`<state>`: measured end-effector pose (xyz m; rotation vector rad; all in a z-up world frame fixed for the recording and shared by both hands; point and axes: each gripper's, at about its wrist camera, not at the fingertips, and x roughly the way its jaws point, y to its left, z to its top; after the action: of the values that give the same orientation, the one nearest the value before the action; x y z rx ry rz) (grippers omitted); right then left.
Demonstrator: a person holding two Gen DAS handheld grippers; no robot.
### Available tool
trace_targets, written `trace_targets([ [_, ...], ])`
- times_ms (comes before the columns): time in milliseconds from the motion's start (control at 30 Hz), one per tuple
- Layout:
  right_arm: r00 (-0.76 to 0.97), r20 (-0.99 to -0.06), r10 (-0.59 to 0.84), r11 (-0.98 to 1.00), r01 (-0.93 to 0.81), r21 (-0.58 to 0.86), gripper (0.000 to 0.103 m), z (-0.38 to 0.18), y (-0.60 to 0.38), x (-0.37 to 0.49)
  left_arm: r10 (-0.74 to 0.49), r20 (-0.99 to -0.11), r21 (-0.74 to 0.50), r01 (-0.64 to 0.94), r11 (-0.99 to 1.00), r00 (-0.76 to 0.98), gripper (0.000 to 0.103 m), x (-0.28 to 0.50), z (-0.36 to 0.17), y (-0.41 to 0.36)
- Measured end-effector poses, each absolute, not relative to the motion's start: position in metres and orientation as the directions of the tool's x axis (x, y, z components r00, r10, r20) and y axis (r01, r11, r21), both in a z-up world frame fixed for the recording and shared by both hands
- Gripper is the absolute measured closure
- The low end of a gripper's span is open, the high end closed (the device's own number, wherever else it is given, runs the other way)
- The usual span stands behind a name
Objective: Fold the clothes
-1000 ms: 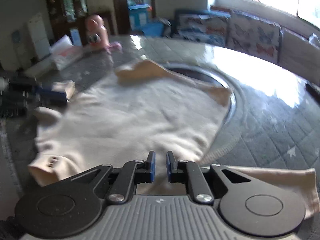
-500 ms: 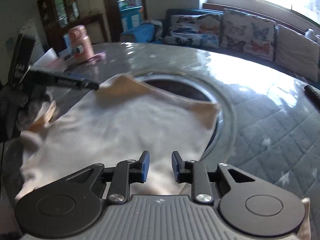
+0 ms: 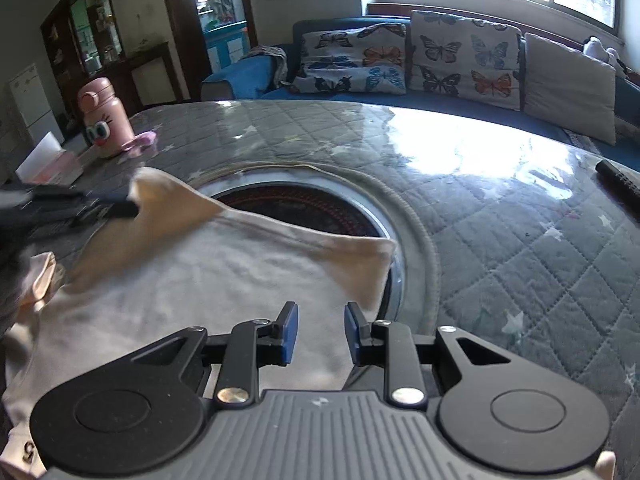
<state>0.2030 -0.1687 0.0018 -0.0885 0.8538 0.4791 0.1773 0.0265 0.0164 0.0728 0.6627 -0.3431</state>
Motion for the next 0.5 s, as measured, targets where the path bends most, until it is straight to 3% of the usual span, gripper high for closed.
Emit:
trace_targets([
  [67,0.559,-0.743,0.368,0.893,-0.436,0.114,0.078,0.000,-0.169,0.207,-0.311,-0.621,-0.018,0.383,0.924,0.719,0.086,0.170,0.014,0.018],
  [133,0.560,-0.744,0.364,0.895,-0.432,0.113,0.078,-0.002,-0.169,0.210,-0.298,-0.623,0.013,0.391,0.920,0.723,0.071,0.165,0.012,0.013],
  [200,0.560,-0.745,0.361,0.897,-0.427,0.113,0.076,-0.004,-0.169,0.214,-0.272,-0.622,0.041,0.377,0.925,0.734,0.064,0.163,0.010,0.012],
  [267,0.561,-0.746,0.358,0.899,-0.423,0.113,0.071,-0.006,-0.169,0.217,-0.254,-0.625,0.060,0.370,0.927,0.738,0.061,0.164,0.007,0.012],
  [500,0.571,-0.749,0.337,0.913,-0.393,0.111,0.070,-0.012,-0.175,0.229,-0.264,-0.657,0.080,0.414,0.907,0.706,0.055,0.178,-0.008,0.003],
])
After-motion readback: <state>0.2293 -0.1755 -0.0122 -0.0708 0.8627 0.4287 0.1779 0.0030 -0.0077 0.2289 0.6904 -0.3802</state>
